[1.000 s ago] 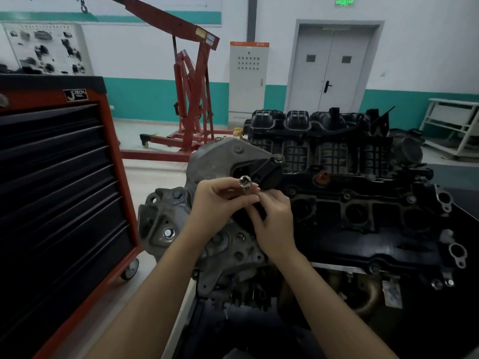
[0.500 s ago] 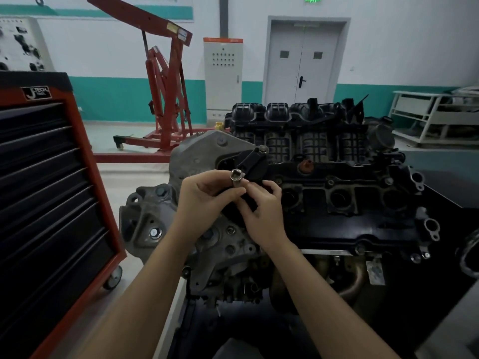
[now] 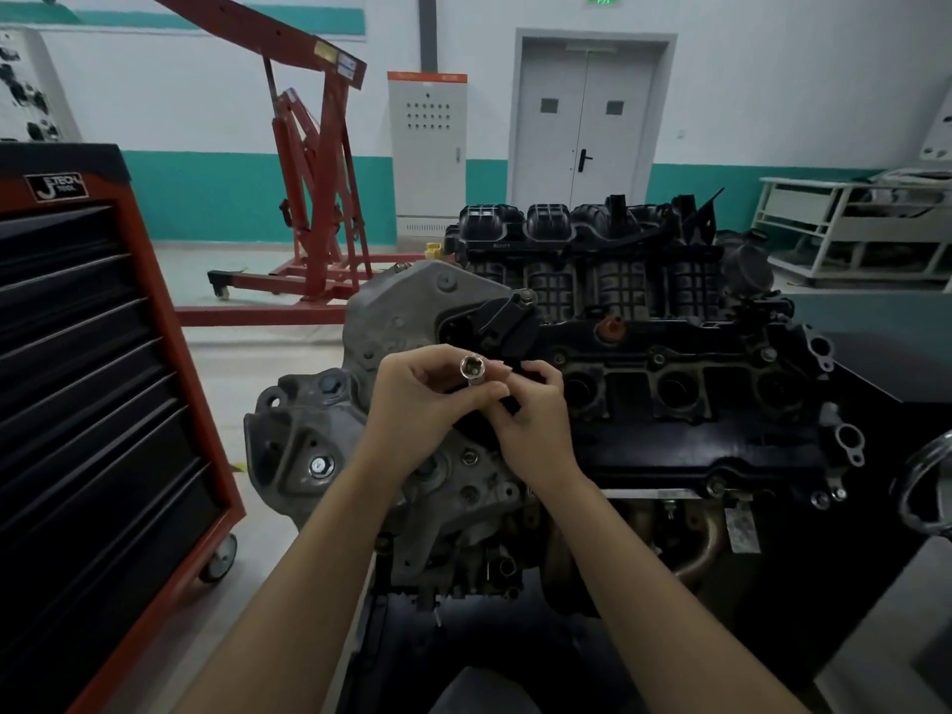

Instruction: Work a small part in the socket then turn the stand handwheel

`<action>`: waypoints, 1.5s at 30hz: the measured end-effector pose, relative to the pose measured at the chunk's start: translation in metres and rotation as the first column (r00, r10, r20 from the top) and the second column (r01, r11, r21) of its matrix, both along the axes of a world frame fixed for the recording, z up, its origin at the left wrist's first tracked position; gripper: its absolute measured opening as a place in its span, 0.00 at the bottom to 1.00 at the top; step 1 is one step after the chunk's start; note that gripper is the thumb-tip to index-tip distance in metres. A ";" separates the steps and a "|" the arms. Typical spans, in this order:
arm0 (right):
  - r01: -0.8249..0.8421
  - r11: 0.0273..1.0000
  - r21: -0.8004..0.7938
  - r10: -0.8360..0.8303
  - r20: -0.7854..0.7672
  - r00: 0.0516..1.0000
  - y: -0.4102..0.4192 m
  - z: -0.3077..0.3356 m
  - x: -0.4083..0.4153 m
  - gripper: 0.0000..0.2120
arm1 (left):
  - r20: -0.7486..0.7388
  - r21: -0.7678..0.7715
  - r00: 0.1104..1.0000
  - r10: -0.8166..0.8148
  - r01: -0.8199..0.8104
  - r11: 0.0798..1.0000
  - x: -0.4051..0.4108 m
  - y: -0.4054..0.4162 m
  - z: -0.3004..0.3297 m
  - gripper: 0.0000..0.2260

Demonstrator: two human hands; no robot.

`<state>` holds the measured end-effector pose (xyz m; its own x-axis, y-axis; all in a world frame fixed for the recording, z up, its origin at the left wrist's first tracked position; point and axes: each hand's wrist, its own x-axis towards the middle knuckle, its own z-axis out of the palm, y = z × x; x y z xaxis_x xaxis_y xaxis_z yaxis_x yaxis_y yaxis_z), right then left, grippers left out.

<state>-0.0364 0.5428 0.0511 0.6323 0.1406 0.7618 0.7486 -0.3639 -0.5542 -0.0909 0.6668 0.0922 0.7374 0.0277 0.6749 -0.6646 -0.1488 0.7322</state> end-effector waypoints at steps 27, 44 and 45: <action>0.019 0.994 0.111 -0.002 -0.149 0.989 -0.001 0.002 -0.002 0.07 | 0.050 0.029 0.998 0.027 -0.029 0.999 0.003 0.001 -0.004 0.11; -0.008 1.000 0.011 0.008 -0.030 1.000 0.000 0.002 -0.004 0.10 | 0.042 0.012 0.999 0.021 -0.022 1.000 0.004 0.001 -0.005 0.13; -0.010 1.000 -0.005 0.010 -0.036 0.999 0.000 0.000 -0.003 0.11 | 0.021 0.006 1.000 -0.003 0.003 1.000 0.004 0.002 -0.005 0.13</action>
<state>-0.0398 0.5424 0.0512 0.6578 0.1513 0.7378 0.7319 -0.3596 -0.5788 -0.0864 0.6684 0.0873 0.7228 0.0211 0.6907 -0.6806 -0.1511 0.7169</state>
